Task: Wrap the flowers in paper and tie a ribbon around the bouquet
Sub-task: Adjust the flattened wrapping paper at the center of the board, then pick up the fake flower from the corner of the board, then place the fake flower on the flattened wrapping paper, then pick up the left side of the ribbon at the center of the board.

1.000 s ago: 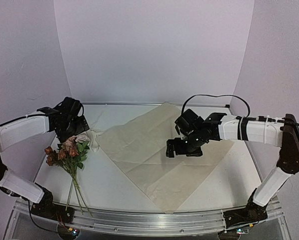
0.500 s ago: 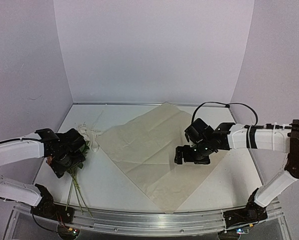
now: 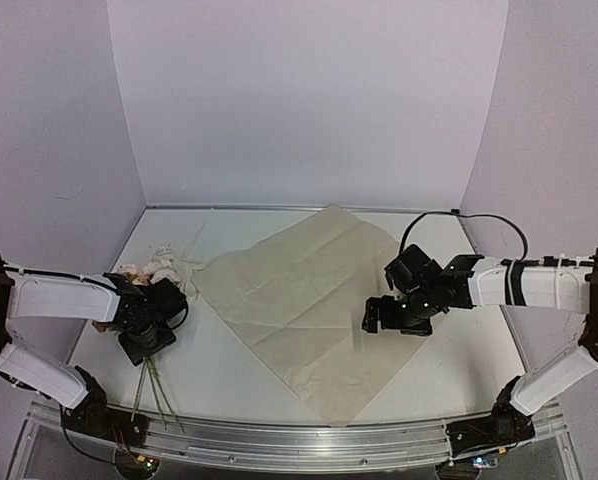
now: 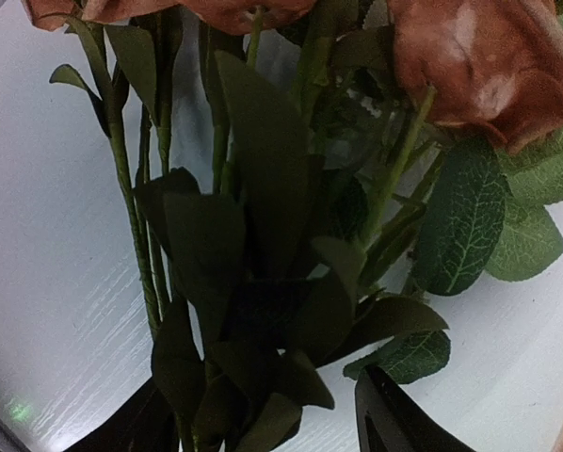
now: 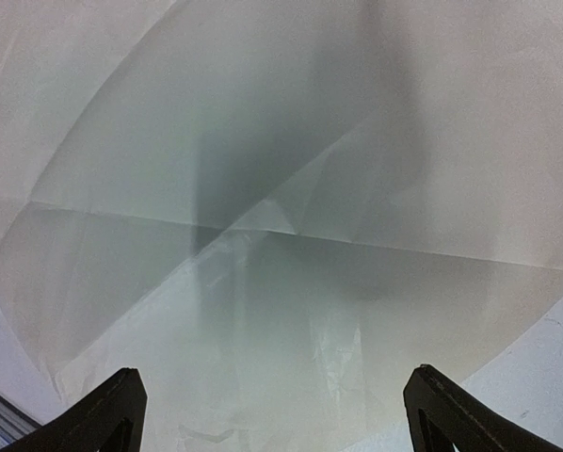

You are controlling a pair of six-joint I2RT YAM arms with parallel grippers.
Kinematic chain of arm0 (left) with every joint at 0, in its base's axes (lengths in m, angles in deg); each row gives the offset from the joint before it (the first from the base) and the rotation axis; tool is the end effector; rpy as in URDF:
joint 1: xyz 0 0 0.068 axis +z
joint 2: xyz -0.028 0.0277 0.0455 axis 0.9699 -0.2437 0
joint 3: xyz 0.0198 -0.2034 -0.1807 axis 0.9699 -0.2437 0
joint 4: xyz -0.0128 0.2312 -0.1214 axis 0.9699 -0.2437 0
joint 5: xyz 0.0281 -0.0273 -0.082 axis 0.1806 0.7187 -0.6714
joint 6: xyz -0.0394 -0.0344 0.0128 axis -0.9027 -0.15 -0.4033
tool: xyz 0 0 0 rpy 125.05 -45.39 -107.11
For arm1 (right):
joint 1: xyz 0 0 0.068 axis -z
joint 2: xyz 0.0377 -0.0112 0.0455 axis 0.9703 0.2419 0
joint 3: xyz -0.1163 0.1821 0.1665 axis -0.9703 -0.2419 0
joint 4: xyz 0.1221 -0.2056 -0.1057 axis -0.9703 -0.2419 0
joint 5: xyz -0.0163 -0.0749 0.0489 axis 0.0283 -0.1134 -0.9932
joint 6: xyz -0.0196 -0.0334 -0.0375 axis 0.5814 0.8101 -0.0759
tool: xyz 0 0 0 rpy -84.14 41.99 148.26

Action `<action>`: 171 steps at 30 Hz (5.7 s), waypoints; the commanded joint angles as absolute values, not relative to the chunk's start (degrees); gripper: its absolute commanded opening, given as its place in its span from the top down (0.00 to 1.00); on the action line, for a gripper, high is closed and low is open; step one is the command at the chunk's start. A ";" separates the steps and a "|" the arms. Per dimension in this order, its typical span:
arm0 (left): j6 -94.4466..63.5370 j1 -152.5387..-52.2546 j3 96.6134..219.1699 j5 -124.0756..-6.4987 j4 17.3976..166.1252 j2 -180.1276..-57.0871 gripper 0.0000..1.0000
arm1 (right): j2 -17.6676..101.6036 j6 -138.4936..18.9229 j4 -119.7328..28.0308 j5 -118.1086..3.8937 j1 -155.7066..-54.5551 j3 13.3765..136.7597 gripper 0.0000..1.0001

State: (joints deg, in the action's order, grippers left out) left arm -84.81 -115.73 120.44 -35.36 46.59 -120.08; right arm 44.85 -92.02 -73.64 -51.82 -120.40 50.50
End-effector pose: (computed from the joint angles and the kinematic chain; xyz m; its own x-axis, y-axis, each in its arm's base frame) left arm 0.1550 -0.1123 0.1440 -0.6851 -0.6236 -0.3765 -0.6656 0.7459 -0.0241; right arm 0.2015 0.1991 0.1973 -0.9359 -0.0355 -0.3505 -0.1591 0.9303 0.3306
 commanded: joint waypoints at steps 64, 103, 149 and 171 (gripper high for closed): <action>-51.92 -122.44 176.83 -47.72 72.83 -153.96 1.00 | 48.62 -92.24 -75.87 -68.67 -107.16 66.13 0.02; -47.91 -128.67 201.29 -48.21 78.65 -175.42 0.21 | 46.64 -83.52 -87.61 -57.81 -104.96 59.13 0.03; -61.83 -92.72 169.48 -45.48 66.70 -163.31 0.62 | 57.57 -83.49 -89.16 -63.76 -104.49 70.34 0.03; -62.98 -93.08 169.65 -42.81 61.97 -164.98 0.60 | 57.64 -85.68 -86.48 -64.18 -104.52 68.14 0.04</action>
